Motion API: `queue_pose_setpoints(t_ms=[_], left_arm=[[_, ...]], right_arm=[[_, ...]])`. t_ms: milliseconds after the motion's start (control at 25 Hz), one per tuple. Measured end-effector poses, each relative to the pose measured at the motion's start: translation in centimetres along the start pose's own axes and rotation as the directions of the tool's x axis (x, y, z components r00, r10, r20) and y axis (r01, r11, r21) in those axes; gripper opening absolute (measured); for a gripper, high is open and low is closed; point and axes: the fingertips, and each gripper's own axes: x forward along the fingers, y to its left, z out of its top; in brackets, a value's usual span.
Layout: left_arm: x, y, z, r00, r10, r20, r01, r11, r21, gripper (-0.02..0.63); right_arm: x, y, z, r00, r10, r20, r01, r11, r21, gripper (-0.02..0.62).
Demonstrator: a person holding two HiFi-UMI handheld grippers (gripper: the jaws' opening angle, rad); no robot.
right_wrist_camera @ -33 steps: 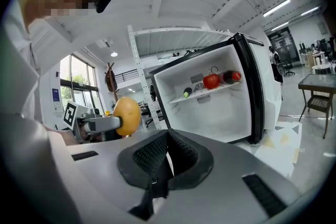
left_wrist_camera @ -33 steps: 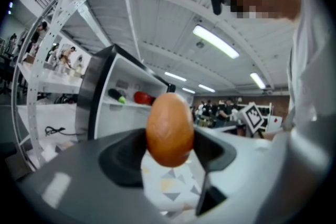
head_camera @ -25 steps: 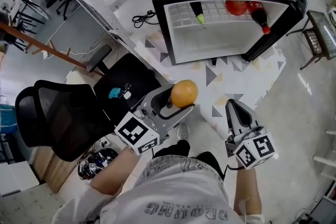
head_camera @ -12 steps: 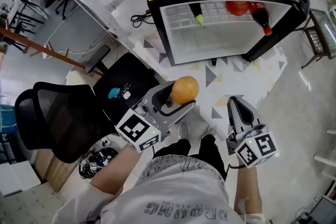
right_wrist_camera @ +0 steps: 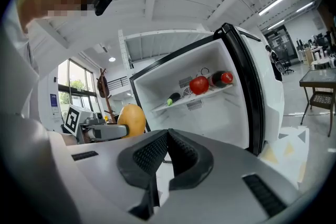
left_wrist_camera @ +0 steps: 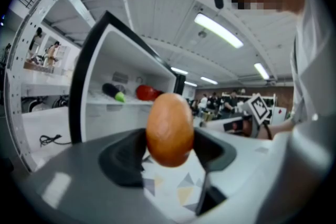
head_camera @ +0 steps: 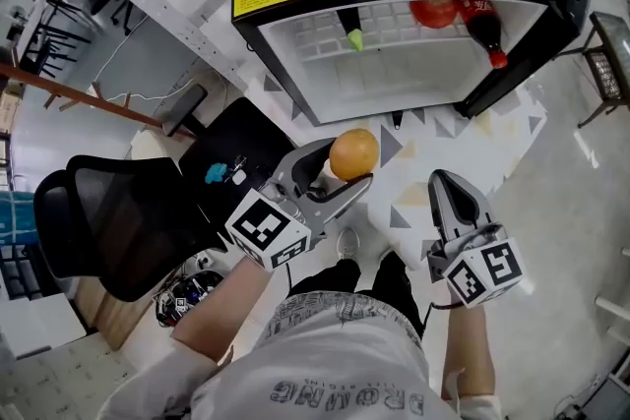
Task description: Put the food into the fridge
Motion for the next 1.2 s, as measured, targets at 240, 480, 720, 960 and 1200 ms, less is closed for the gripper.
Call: queue_pose_setpoints(t_ms=[240,480,720,960,1200], left_arm=[[4.0,0.9,-0.4,0.999,0.018,-0.047,-0.016,0.999,0.043,0.284],[8.3,1.7,-1.2,0.994,0.027,-0.102,-0.017,0.995,0.094,0.284],[12.5,2.9,-2.7,0.984,0.03,-0.174,-0.004,0.988,0.153,0.284],[15.9,4.8,-5.2,0.963,0.041,-0.267,0.018,0.977,0.213,0.284],[19.4,6.3,-7.1,0.935,0.045,-0.352,0.063,0.955,0.291,0.284]], right_arm=[[0.4,-3.4,0.4,1.0,0.011,0.004,-0.011,1.0,0.016,0.002],[0.6,-6.7,0.3,1.0,0.017,0.001,-0.017,0.999,0.03,0.002],[0.9,-9.5,0.1,1.0,0.021,0.003,-0.022,0.998,0.052,0.002],[1.4,-11.5,-0.2,1.0,0.019,0.018,-0.02,0.997,0.077,0.002],[1.5,-12.9,-1.0,1.0,0.016,0.026,-0.018,0.995,0.1,0.002]])
